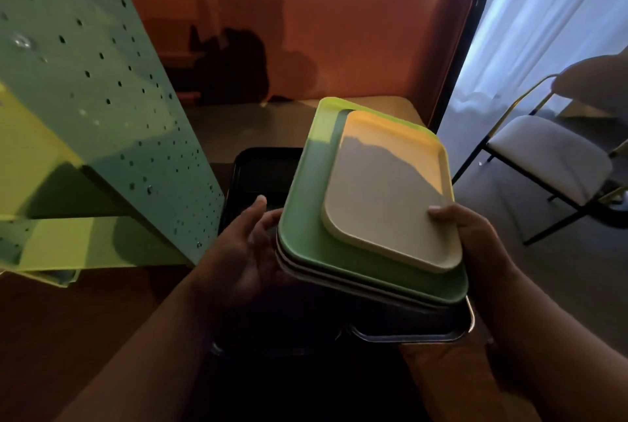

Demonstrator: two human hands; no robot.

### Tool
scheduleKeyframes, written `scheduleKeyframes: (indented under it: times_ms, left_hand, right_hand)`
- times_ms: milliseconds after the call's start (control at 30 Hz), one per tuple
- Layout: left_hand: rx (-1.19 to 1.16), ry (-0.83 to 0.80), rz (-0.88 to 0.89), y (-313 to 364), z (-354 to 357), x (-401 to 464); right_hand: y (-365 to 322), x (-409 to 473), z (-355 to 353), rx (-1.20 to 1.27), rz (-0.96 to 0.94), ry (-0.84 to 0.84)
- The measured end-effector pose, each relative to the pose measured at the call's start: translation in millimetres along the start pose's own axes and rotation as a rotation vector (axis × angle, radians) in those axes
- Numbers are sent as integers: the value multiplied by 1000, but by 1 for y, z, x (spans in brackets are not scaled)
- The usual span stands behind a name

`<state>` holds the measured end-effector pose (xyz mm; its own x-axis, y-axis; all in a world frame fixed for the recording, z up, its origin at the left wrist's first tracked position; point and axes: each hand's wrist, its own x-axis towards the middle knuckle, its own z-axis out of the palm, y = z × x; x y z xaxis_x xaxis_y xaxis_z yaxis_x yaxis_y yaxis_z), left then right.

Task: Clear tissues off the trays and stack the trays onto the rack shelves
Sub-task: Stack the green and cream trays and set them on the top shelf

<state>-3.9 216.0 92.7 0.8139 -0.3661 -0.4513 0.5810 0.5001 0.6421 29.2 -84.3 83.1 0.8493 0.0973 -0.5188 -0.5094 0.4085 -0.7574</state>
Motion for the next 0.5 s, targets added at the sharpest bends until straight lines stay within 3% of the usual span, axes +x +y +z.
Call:
scheduleKeyframes:
  times_ms: [100,233,400,500]
  left_hand:
    - [187,24,-47,2,41,6]
    - [282,185,3,5,84,7]
    - [324,294,187,19,124,4]
    - [310,259,270,35,154,-10]
  right_hand:
    - [-17,0,-11,-107,-54,9]
    - [-61,-4,-14,-219,-76,49]
    - [-128,-18,3,-211,-82,-162]
    - [-157,-32,18,-223,-117,-217]
